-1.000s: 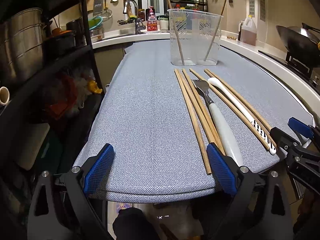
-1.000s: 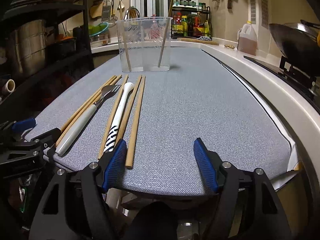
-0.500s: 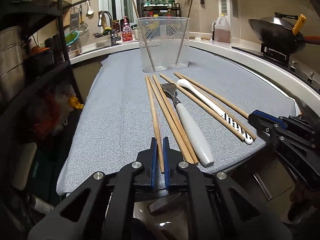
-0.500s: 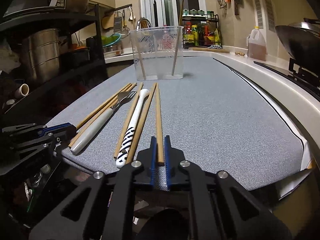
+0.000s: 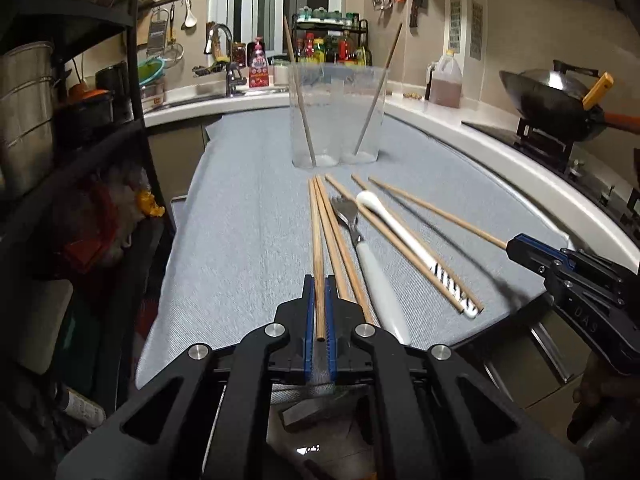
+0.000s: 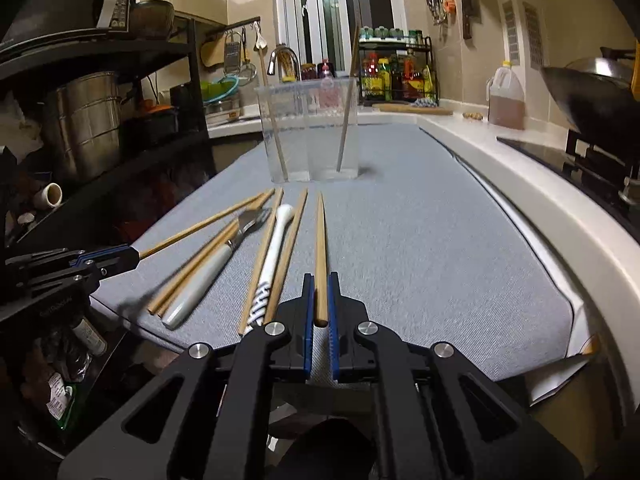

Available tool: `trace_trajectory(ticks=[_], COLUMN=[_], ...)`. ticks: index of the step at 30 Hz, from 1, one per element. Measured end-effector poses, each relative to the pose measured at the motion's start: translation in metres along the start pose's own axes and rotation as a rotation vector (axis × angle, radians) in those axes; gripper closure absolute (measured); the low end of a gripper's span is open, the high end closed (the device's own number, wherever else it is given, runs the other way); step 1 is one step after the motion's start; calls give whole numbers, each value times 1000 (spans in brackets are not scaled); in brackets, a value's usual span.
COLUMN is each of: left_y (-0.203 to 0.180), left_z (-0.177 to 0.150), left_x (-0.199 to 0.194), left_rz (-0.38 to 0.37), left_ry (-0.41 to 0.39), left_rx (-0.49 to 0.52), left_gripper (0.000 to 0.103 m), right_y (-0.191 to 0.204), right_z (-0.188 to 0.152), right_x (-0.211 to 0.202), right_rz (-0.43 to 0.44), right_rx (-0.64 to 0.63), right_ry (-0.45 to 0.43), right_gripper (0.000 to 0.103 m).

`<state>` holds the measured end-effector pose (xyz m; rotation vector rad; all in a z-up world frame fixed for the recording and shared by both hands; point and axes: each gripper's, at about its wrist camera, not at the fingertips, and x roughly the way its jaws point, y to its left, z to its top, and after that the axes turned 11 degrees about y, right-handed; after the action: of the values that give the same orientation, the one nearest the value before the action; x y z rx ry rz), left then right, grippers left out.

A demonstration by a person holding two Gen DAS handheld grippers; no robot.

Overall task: Organize utensils
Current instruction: 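Grasp a chopstick with the left tool while the right tool grasps another, then lift both held chopsticks and lower them into the clear container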

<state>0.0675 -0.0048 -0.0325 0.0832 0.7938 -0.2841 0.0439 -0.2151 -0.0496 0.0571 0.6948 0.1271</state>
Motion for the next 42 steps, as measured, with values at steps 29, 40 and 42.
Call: trace_trajectory(ticks=[29, 40, 42], left_y=[22, 27, 27], left_z=[117, 156, 162], left_x=[-65, -65, -66], left_rz=[6, -5, -8], left_ry=[-96, -101, -104], left_rx=[-24, -6, 1], left_gripper=[98, 98, 98], right_y=[5, 9, 9], right_z=[126, 166, 174], right_x=[-55, -55, -55], right_rz=[-23, -2, 5], right_rx=[-57, -91, -90], right_ry=[-178, -197, -198], right_gripper=[96, 96, 96])
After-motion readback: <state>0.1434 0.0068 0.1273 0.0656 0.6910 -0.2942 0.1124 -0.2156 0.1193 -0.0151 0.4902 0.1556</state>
